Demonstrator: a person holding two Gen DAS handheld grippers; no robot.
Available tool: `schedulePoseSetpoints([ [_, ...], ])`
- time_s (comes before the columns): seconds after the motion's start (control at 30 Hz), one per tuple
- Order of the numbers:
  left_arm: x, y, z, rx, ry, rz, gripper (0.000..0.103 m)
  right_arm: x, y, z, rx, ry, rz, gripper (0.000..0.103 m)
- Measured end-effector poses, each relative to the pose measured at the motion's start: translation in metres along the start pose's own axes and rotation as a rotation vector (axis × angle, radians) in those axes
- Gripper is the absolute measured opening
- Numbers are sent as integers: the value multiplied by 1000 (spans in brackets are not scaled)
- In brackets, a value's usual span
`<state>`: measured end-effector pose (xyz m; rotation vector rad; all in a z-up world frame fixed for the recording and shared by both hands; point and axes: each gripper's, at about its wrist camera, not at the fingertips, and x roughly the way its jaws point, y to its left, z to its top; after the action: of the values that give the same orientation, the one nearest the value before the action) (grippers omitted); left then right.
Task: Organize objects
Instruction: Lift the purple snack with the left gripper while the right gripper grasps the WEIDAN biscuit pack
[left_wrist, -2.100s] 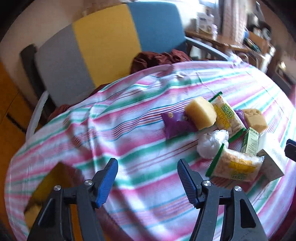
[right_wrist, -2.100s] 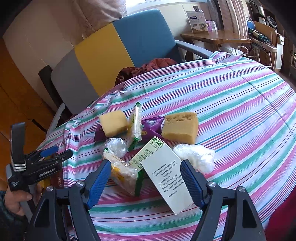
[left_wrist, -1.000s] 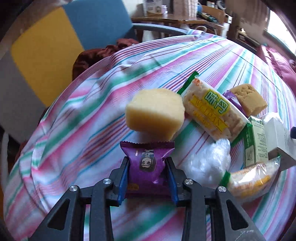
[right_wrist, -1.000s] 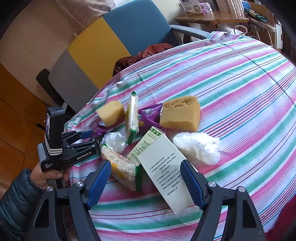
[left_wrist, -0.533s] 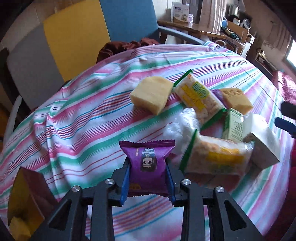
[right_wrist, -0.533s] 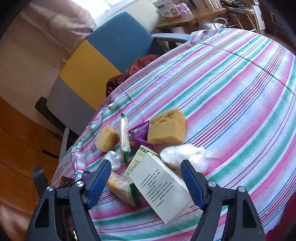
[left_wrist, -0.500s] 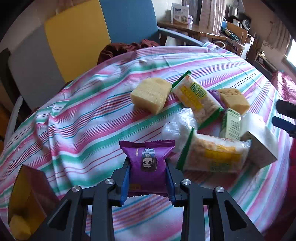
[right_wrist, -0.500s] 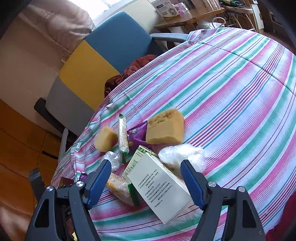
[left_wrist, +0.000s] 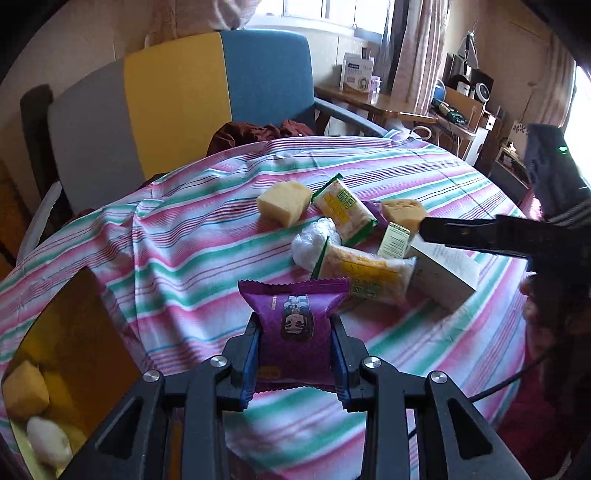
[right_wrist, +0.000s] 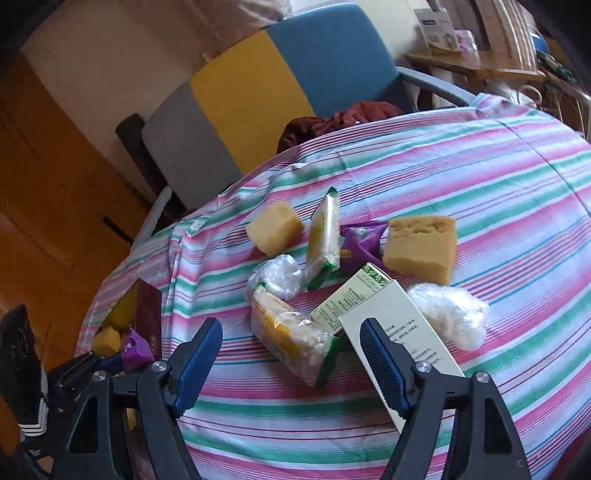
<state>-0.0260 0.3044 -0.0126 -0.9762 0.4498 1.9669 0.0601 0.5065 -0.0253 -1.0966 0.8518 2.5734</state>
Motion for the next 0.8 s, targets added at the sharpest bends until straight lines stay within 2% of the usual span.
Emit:
schedulePoseSetpoints([
  [0.1,-14,5,-14,-32,-11,-13,34,10,18,-6,-96,30,-25,79],
  [0.23,-34,16,-28,-63,-37,-10,34,29,38,-13,-230,83,-100,79],
  [0.47,-59,45,-55,-158,-58,6,34,72,64,-17,-490,123,-281,78],
  [0.6,-71,61,-68,-206,-71,23,34,93,67,-24,-563,144,-326,77],
  [0.67,-76,69,-75,-234,-75,31,34,97,69,-29,-597,138,-345,72],
  [0.8,-82,86,-90,-297,-74,53,34,97,71,-32,-641,128,-359,46],
])
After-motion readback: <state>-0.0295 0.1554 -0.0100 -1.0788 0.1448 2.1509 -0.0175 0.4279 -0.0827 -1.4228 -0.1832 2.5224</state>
